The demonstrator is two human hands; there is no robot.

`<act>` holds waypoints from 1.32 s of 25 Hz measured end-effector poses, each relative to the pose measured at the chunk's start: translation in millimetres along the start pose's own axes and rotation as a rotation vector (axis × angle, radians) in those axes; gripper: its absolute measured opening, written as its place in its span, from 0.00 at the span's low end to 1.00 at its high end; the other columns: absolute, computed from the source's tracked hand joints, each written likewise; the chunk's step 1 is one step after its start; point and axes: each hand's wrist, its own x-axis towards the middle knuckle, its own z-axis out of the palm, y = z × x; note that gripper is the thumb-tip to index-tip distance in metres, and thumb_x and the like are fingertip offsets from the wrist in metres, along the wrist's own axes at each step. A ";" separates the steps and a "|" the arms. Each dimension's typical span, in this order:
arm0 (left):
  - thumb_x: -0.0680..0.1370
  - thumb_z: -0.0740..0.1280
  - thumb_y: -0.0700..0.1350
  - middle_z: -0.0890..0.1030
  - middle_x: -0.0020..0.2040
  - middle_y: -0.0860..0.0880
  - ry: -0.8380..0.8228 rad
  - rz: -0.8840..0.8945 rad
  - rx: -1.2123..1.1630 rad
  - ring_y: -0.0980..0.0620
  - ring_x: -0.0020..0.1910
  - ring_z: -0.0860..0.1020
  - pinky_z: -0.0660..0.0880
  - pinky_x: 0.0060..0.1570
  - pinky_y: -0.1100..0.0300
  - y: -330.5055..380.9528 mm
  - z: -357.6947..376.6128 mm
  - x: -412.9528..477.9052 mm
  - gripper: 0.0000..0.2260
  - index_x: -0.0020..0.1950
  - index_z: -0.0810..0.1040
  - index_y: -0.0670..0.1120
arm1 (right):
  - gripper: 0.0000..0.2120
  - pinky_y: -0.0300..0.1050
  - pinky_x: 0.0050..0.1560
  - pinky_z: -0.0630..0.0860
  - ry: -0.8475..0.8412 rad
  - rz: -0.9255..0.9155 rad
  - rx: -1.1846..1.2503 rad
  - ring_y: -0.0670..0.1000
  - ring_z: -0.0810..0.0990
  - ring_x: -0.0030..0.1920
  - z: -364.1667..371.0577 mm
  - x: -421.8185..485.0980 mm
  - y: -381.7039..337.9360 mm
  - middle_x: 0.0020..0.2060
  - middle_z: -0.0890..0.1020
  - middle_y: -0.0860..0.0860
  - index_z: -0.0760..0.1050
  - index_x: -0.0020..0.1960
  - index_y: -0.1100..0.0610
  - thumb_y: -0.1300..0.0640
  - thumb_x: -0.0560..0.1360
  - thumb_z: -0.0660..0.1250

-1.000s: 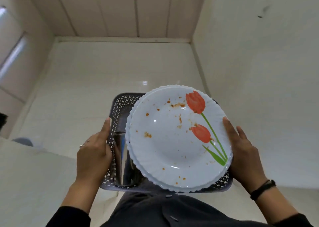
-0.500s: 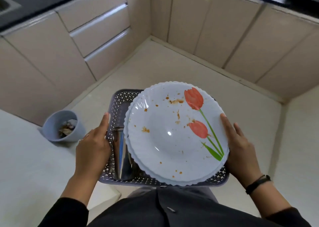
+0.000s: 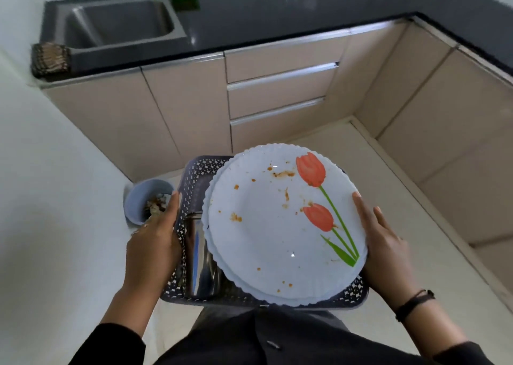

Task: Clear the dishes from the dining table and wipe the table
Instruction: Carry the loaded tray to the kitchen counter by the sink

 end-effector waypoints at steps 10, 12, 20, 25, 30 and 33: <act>0.70 0.65 0.28 0.82 0.48 0.40 0.090 -0.219 0.047 0.36 0.42 0.80 0.76 0.40 0.45 -32.2 10.6 224.7 0.35 0.75 0.63 0.48 | 0.40 0.61 0.41 0.79 -0.103 -0.151 0.054 0.70 0.74 0.61 78.9 297.1 -19.5 0.49 0.82 0.66 0.63 0.74 0.58 0.59 0.66 0.78; 0.70 0.64 0.29 0.82 0.46 0.40 0.075 -0.231 0.055 0.36 0.41 0.79 0.76 0.39 0.46 -45.6 5.7 275.0 0.36 0.75 0.62 0.49 | 0.40 0.62 0.42 0.79 -0.103 -0.155 0.077 0.71 0.75 0.59 90.7 349.3 -35.1 0.51 0.81 0.66 0.63 0.74 0.57 0.58 0.67 0.78; 0.74 0.63 0.33 0.81 0.44 0.41 0.144 -0.255 0.027 0.40 0.39 0.78 0.75 0.40 0.48 -79.6 -1.5 480.5 0.35 0.77 0.57 0.51 | 0.41 0.61 0.47 0.78 -0.157 -0.210 0.106 0.68 0.79 0.52 136.5 568.5 -66.2 0.58 0.77 0.64 0.56 0.76 0.57 0.56 0.70 0.75; 0.73 0.63 0.33 0.81 0.42 0.42 0.180 -0.266 0.018 0.39 0.38 0.78 0.75 0.38 0.47 -85.9 14.4 612.5 0.34 0.77 0.58 0.49 | 0.42 0.60 0.48 0.78 -0.156 -0.222 0.068 0.69 0.78 0.55 167.3 711.7 -64.4 0.59 0.76 0.65 0.56 0.77 0.55 0.56 0.70 0.75; 0.73 0.62 0.33 0.77 0.37 0.43 0.180 -0.300 -0.009 0.43 0.34 0.74 0.72 0.35 0.52 -87.3 33.5 728.8 0.33 0.76 0.59 0.48 | 0.40 0.67 0.49 0.78 -0.191 -0.224 0.107 0.70 0.76 0.59 193.0 834.2 -60.1 0.58 0.78 0.64 0.57 0.77 0.55 0.59 0.71 0.74; 0.72 0.61 0.33 0.73 0.34 0.46 0.165 -0.325 -0.001 0.46 0.31 0.69 0.65 0.33 0.55 -87.3 48.1 782.4 0.33 0.76 0.59 0.48 | 0.38 0.68 0.56 0.75 -0.207 -0.208 0.115 0.67 0.70 0.67 208.5 892.6 -53.3 0.62 0.76 0.63 0.54 0.77 0.52 0.57 0.73 0.71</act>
